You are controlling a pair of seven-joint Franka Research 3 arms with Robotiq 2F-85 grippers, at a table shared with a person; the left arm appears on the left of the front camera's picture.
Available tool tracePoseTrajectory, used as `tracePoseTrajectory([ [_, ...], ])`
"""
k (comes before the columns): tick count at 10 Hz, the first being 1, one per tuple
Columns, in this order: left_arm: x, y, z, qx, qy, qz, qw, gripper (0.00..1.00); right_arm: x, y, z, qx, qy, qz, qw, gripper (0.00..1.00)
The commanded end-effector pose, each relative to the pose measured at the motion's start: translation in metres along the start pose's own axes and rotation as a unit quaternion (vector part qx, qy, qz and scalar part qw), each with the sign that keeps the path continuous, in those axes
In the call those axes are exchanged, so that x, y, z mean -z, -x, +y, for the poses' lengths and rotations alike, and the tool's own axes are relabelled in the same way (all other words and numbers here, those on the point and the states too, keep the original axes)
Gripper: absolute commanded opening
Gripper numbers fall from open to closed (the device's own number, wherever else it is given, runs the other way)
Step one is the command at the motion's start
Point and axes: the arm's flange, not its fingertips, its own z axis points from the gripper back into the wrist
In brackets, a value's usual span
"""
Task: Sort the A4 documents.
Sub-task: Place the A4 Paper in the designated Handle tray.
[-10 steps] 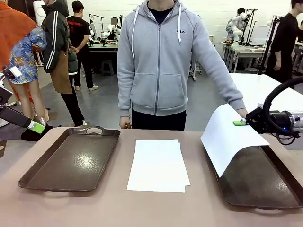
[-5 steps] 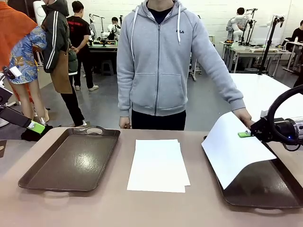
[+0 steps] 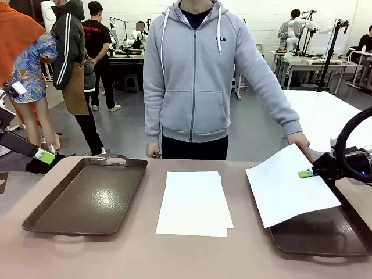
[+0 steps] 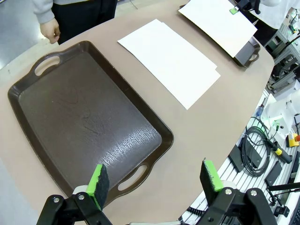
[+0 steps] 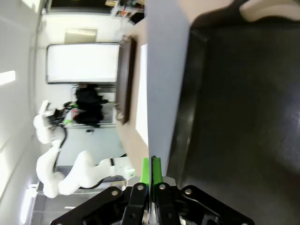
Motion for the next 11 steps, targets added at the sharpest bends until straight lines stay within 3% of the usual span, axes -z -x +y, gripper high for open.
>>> tracePoseTrajectory([
  [1, 0.000, 0.001, 0.002, 0.006, 0.008, -0.006, 1.000, 1.00, 0.002, 0.015, 0.002, -0.006, 0.058, 0.005, 0.998, 0.01],
  [4, 0.000, 0.001, 0.002, 0.006, 0.008, -0.006, 1.000, 1.00, -0.004, 0.013, 0.001, 0.005, 0.118, 0.045, 0.992, 0.01],
  [11, 0.000, 0.001, 0.002, 0.006, 0.008, -0.006, 1.000, 1.00, -0.016, 0.015, -0.012, 0.027, 0.145, 0.020, 0.989, 0.01],
])
